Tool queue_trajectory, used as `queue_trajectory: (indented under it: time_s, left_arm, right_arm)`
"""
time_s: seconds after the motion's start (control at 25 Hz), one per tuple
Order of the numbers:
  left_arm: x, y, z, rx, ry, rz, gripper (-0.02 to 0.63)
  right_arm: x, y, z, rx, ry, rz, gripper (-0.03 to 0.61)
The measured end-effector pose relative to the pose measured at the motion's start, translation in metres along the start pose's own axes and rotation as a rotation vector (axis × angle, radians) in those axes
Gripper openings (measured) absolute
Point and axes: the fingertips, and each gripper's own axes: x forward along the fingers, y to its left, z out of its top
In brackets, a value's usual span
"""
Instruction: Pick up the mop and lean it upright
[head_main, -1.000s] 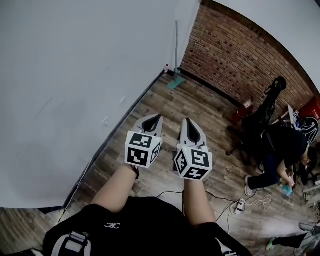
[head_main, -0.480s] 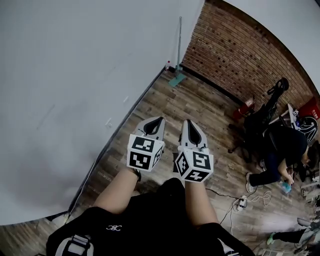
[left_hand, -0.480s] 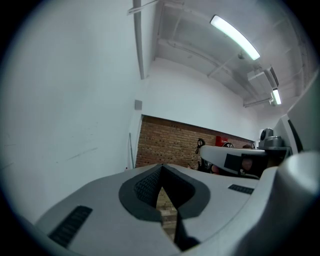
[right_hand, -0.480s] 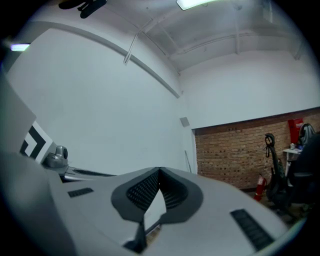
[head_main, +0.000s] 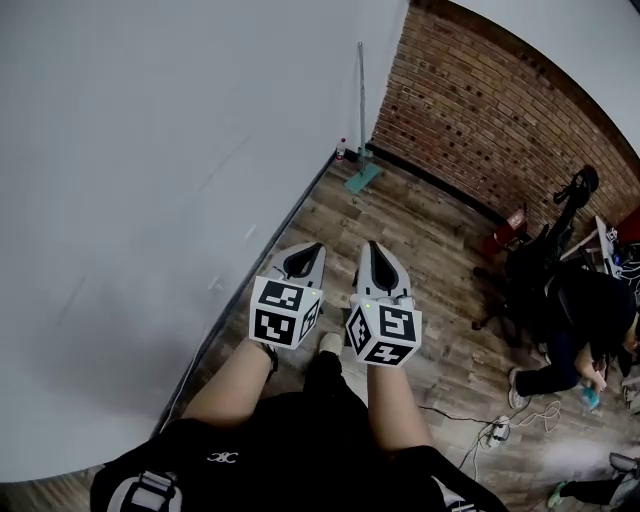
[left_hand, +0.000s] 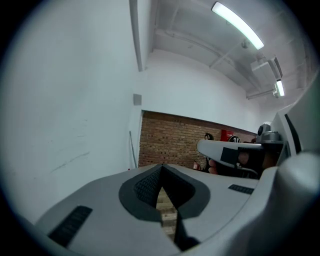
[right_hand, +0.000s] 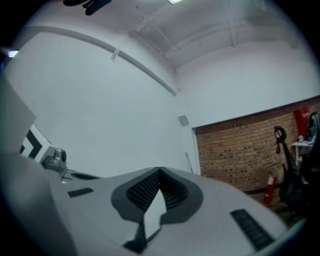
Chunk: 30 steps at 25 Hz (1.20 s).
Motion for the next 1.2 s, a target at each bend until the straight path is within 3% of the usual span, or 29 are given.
queue_trajectory:
  time_s: [0.44, 0.76, 1.2]
  left_arm:
    - [0.218, 0.005, 0.100, 0.011, -0.035, 0.008, -0.005]
    - [0.320, 0.026, 0.105, -0.003, 0.023, 0.020, -0.004]
    - [0.468, 0.063, 0.122, -0.006, 0.014, -0.036, -0.005]
  right_arm:
    - [0.165, -0.157, 0.056, 0.020, -0.038, 0.032, 0.011]
    - [0.240, -0.230, 0.048, 0.061, -0.015, 0.019, 0.011]
    - [0.358, -0.301, 0.033, 0.030, -0.021, -0.014, 0.011]
